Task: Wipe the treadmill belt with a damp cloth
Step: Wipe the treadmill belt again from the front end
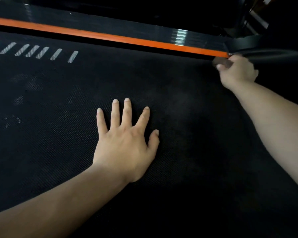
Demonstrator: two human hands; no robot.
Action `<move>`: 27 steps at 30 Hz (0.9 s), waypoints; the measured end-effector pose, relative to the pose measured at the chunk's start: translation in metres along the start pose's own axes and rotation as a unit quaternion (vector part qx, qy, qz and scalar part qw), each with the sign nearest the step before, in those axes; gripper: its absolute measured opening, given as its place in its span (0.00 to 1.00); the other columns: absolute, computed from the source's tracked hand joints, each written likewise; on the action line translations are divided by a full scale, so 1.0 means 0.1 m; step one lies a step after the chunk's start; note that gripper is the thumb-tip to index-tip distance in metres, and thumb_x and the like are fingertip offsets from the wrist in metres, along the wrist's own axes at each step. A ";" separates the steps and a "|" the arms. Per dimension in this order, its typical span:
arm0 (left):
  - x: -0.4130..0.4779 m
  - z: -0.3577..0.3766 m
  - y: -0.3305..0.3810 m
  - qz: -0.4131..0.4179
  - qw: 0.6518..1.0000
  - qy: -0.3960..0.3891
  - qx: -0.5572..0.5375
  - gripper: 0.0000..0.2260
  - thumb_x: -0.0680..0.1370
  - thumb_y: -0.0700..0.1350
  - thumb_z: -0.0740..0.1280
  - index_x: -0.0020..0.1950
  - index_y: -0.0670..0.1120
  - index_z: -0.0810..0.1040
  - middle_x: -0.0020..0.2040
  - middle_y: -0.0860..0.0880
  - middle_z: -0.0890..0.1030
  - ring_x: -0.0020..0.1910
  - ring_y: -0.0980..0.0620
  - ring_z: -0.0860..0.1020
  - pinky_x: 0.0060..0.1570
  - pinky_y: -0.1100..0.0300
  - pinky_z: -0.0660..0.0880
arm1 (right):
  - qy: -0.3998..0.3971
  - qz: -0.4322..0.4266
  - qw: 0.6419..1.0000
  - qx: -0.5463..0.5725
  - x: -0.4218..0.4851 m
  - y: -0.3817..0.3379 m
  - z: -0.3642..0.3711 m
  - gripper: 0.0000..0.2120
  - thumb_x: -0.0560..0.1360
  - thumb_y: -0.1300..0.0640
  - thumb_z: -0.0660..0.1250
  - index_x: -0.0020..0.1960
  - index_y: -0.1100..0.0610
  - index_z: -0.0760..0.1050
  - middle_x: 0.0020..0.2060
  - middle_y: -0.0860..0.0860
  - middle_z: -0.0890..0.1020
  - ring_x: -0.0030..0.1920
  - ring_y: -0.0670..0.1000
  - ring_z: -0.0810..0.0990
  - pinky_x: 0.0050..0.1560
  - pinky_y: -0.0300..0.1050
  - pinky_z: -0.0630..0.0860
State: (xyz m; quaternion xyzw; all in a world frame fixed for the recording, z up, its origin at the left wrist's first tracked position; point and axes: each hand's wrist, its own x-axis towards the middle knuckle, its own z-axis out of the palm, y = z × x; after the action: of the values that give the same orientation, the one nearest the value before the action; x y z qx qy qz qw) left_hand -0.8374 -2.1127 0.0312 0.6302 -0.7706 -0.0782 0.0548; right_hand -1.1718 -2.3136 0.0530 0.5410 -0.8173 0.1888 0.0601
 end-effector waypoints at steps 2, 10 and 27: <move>0.00 0.00 0.00 -0.003 1.000 0.002 -0.002 0.33 0.80 0.67 0.38 0.84 0.59 0.47 0.85 0.43 0.46 0.83 0.40 0.39 0.78 0.35 0.38 | -0.016 -0.063 0.998 0.011 -0.14 0.02 -0.01 0.11 0.77 0.41 0.67 0.50 0.48 0.76 0.52 0.55 0.83 0.59 0.63 0.78 0.64 0.57 0.66; 0.00 0.01 0.01 -0.007 1.000 -0.003 0.004 0.33 0.79 0.68 0.38 0.84 0.59 0.48 0.84 0.43 0.47 0.83 0.40 0.41 0.79 0.35 0.40 | 0.010 0.001 1.000 0.005 -0.34 -0.05 -0.13 0.15 0.77 0.43 0.64 0.55 0.53 0.78 0.53 0.57 0.83 0.58 0.63 0.79 0.63 0.59 0.68; 0.02 0.03 -0.01 -0.010 1.000 -0.004 -0.001 0.34 0.78 0.69 0.38 0.83 0.60 0.49 0.85 0.43 0.47 0.83 0.41 0.41 0.79 0.35 0.40 | -0.028 -0.156 0.987 -0.004 -1.00 -0.07 -0.29 0.15 0.75 0.38 0.66 0.51 0.49 0.78 0.46 0.53 0.83 0.51 0.60 0.81 0.58 0.55 0.71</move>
State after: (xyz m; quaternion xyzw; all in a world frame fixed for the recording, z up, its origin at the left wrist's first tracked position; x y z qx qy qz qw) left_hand -0.8378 -2.1150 0.0277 0.6374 -0.7644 -0.0823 0.0515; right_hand -1.1277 -2.2191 0.0507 0.6668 -0.7248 0.1592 0.0682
